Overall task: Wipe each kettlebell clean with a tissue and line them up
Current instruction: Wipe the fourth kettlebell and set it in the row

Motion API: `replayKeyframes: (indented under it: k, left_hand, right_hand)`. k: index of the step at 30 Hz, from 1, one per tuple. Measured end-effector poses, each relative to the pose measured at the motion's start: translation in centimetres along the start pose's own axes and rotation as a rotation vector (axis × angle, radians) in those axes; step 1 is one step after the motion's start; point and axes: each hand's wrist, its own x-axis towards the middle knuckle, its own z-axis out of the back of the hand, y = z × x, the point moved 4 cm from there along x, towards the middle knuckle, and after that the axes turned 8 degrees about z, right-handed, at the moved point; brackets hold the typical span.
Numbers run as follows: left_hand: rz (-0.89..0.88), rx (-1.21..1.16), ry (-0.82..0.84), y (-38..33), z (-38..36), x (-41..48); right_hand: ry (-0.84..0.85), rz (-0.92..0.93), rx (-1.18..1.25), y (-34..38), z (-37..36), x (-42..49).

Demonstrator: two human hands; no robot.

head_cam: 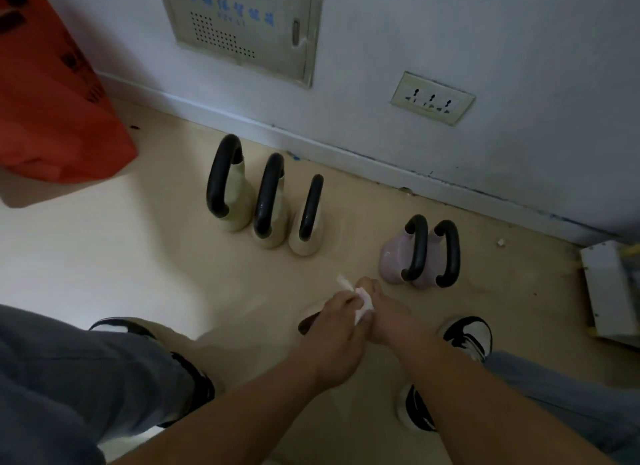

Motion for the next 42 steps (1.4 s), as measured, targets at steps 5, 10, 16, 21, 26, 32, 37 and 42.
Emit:
replayKeyframes:
  k: [5,10,16,21,26,32,37,42]
  left_hand:
    - [0.127,0.188,0.122,5.7,1.7,-0.8]
    - [-0.048,0.167,0.098,-0.2,-0.6,-0.5]
    - [0.632,0.374,0.200,12.1,3.4,-3.3]
    - [0.570,0.317,-0.067,8.8,4.8,-0.4]
    - [0.098,0.338,-0.082,4.6,2.8,1.6]
    - [-0.228,0.793,0.093,-2.8,-4.0,0.8]
    - [-0.322,0.741,0.149,-0.5,-2.9,3.0]
    - [-0.050,0.845,0.012,-0.3,-0.4,3.7]
  right_hand:
    - [-0.061,-0.022,0.105,0.2,-0.7,-1.0]
    - [-0.119,-0.079,0.249,-1.2,-0.8,-1.3]
    - [-0.053,-0.047,0.166,-0.2,-0.8,-1.1]
    - [-0.153,-0.135,0.017,0.5,-0.6,-2.1]
    - [-0.256,-0.184,0.341,-2.3,-2.7,-3.9]
    - [-0.343,-0.180,0.800,-6.1,-5.1,-4.7]
    - [-0.227,-0.303,1.100,-7.7,-7.1,-4.9]
    - [-0.155,-0.476,1.474,-7.8,-7.2,-4.2]
